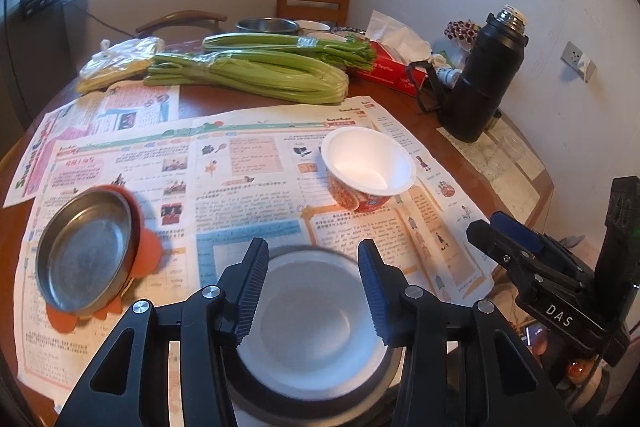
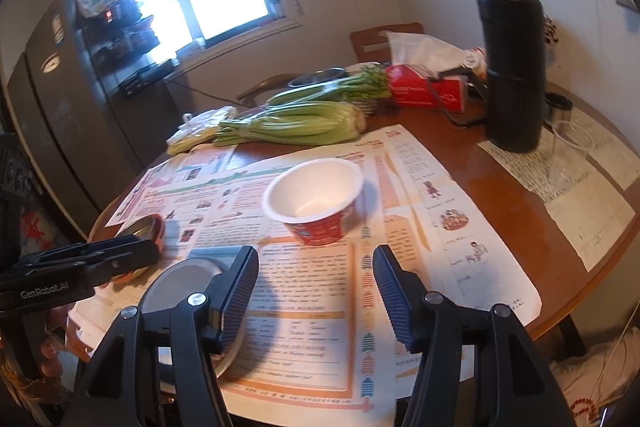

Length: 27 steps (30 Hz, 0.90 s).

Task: Organize plates and bowls
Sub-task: 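Move the left gripper to the white cup with red print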

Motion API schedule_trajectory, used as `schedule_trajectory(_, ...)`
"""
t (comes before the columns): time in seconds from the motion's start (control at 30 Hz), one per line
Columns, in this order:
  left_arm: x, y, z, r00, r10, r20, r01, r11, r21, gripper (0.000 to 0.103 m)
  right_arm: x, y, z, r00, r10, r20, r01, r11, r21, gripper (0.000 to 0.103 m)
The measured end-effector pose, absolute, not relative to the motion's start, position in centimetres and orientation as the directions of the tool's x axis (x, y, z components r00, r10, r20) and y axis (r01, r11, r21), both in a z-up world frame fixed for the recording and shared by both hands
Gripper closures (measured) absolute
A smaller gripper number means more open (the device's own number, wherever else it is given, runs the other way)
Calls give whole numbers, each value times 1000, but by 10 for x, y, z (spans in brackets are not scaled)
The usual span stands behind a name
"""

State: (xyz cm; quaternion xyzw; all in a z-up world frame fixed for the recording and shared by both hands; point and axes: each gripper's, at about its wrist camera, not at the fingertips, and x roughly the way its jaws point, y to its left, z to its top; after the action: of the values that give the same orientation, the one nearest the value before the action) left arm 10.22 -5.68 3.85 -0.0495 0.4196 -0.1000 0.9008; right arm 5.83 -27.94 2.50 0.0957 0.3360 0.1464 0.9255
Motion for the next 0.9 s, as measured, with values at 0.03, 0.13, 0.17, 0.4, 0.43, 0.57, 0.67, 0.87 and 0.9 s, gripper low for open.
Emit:
schedule_trajectory(0.03, 105, -59, 39, 628, -222, -746, 144, 975, -170, 55, 60, -282, 24, 730, 333, -597, -201, 939, 279, 44)
schedule_trajectory(0.13, 116, -66, 40, 628, -227, -744, 164, 974, -158, 55, 65, -283, 23, 725, 329, -605, -194, 940, 279, 44)
schedule_trajectory(0.17, 120, -69, 40, 628, -229, -744, 174, 973, -153, 55, 67, -284, 23, 727, 328, -603, -192, 941, 280, 44)
schedule_trajectory(0.4, 149, -83, 33, 611, -223, -760, 208, 971, -117, 55, 84, -282, 23, 724, 322, -610, -189, 943, 274, 44)
schedule_trajectory(0.43, 154, -84, 32, 605, -224, -764, 213, 970, -116, 55, 87, -281, 22, 722, 322, -613, -189, 943, 273, 44)
schedule_trajectory(0.57, 174, -88, 26, 579, -234, -781, 228, 966, -121, 55, 99, -278, 20, 719, 318, -618, -186, 945, 270, 44)
schedule_trajectory(0.67, 191, -93, 20, 556, -230, -799, 233, 965, -116, 55, 109, -275, 17, 716, 317, -622, -183, 945, 271, 44)
schedule_trajectory(0.87, 219, -97, 11, 522, -249, -815, 241, 961, -140, 55, 130, -271, 10, 703, 314, -638, -172, 946, 276, 44)
schedule_trajectory(0.9, 224, -98, 9, 515, -253, -819, 242, 959, -145, 55, 133, -270, 8, 702, 311, -641, -172, 947, 272, 44)
